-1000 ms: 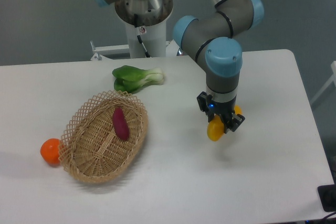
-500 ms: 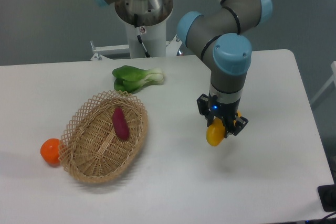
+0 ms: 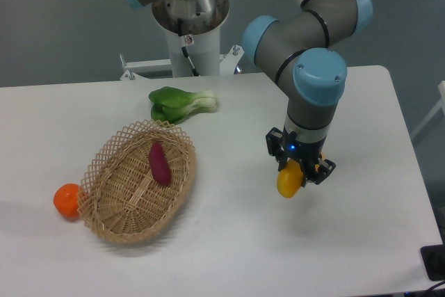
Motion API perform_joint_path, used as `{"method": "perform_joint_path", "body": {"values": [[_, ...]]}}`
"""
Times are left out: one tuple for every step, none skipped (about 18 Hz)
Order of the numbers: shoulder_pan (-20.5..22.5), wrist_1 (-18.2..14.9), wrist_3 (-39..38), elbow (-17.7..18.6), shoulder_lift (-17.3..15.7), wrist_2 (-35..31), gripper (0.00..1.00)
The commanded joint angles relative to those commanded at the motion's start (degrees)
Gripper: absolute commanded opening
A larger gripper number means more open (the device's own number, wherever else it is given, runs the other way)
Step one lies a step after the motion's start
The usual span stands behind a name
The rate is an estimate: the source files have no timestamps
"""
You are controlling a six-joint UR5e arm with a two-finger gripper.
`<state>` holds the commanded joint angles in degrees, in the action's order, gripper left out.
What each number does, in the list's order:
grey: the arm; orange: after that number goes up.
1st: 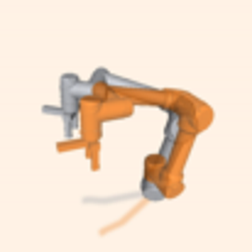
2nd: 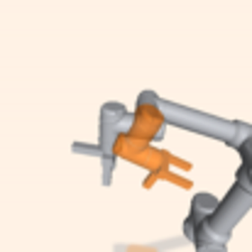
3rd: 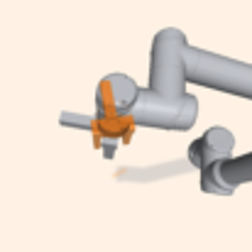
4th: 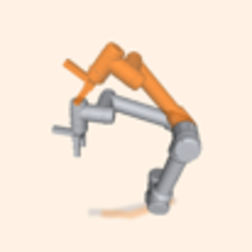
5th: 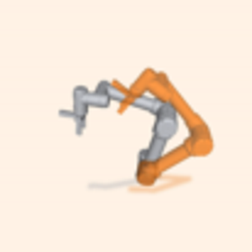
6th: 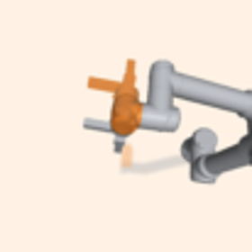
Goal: Pick up the mango from the table
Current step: 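Lift the grasped mango up off the table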
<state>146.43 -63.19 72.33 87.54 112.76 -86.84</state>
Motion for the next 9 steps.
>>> {"method": "perform_joint_path", "body": {"values": [[0.0,0.0,-0.1,0.0,0.0,0.0,0.57],[0.0,0.0,-0.1,0.2,0.1,-0.1,0.57],[0.0,0.2,-0.1,0.2,0.1,-0.1,0.57],[0.0,0.2,-0.1,0.2,0.2,-0.1,0.57],[0.0,0.3,-0.1,0.2,0.3,-0.1,0.57],[0.0,0.3,-0.1,0.3,0.3,-0.1,0.57],[0.0,0.3,-0.1,0.3,0.3,-0.1,0.57],[0.0,0.4,-0.1,0.3,0.3,-0.1,0.57],[0.0,0.4,-0.1,0.3,0.3,-0.1,0.57]]}}
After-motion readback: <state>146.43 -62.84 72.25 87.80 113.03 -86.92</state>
